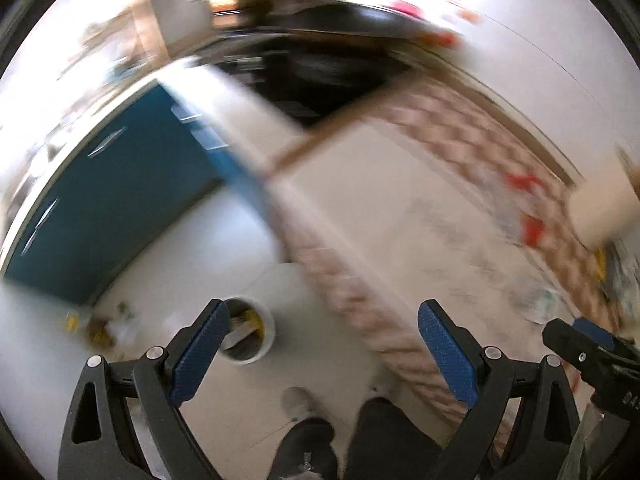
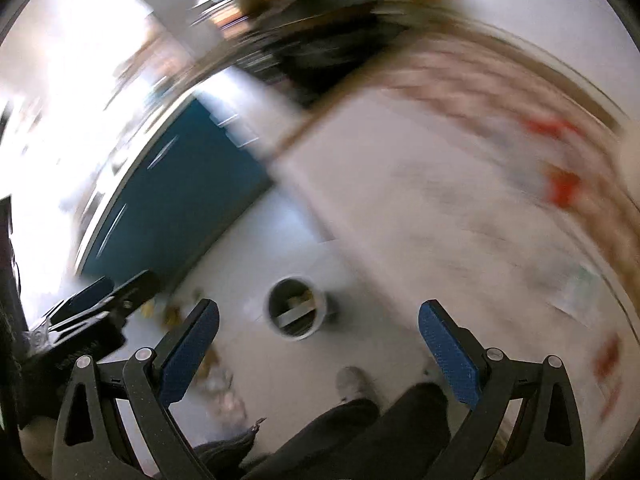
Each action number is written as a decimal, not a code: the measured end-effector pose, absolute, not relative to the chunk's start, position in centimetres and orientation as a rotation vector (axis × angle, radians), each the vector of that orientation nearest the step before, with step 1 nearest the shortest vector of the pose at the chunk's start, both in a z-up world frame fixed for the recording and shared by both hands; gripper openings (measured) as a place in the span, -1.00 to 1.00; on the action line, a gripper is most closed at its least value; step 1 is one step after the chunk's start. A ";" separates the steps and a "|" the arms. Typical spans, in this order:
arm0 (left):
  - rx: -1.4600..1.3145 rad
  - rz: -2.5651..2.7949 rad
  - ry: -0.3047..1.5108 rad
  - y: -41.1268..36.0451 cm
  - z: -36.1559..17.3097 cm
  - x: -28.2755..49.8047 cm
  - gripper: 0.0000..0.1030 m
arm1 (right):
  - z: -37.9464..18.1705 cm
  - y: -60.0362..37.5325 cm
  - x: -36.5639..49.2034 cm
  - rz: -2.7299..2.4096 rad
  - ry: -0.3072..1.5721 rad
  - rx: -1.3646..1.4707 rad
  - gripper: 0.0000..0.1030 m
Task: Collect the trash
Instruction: 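Swing both tools back toward the counter, then grasp the red wrapper with the right gripper while the left grasps the white sachet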
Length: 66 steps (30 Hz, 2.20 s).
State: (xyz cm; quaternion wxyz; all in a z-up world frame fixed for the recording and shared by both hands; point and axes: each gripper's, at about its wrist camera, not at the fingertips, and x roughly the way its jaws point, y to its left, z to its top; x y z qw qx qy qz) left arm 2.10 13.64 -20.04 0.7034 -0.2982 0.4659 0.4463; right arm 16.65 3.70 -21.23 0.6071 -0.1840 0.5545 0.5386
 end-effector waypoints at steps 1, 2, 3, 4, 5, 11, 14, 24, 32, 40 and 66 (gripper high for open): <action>-0.656 0.946 1.056 13.4 -20.5 4.6 0.87 | -21.7 1.8 19.8 1.158 1.295 -0.391 0.96; -0.657 0.868 1.087 13.0 -21.5 8.2 0.87 | -22.1 0.3 22.5 1.087 1.307 -0.360 0.96; -0.658 0.817 1.112 12.7 -22.4 10.6 0.87 | -22.8 -1.7 25.6 1.008 1.323 -0.321 0.96; -0.660 0.774 1.136 12.5 -23.2 12.9 0.86 | -23.7 -3.8 28.5 0.925 1.341 -0.287 0.96; -0.664 0.751 1.166 12.3 -24.4 15.3 0.86 | -24.5 -5.4 30.7 0.855 1.358 -0.259 0.96; -0.669 0.528 1.341 10.4 -31.9 25.9 0.53 | -30.8 -13.9 40.6 0.561 1.494 -0.074 0.83; -0.679 0.500 1.401 9.9 -34.4 28.1 0.37 | -33.1 -15.8 42.7 0.507 1.532 -0.033 0.67; -0.568 0.583 1.427 9.0 -35.7 30.3 -0.75 | -38.8 -14.3 43.5 0.546 1.628 -0.052 0.44; -0.558 0.601 1.393 7.9 -34.2 30.3 -1.00 | -38.5 -12.9 43.2 0.586 1.560 -0.148 -0.19; -0.575 0.617 1.281 8.4 -30.0 29.7 -1.00 | -35.9 -14.3 44.4 0.593 1.500 -0.098 -0.21; -0.399 0.605 1.347 3.4 -34.4 35.9 -1.00 | -35.1 -15.6 46.2 0.596 1.472 -0.042 -0.21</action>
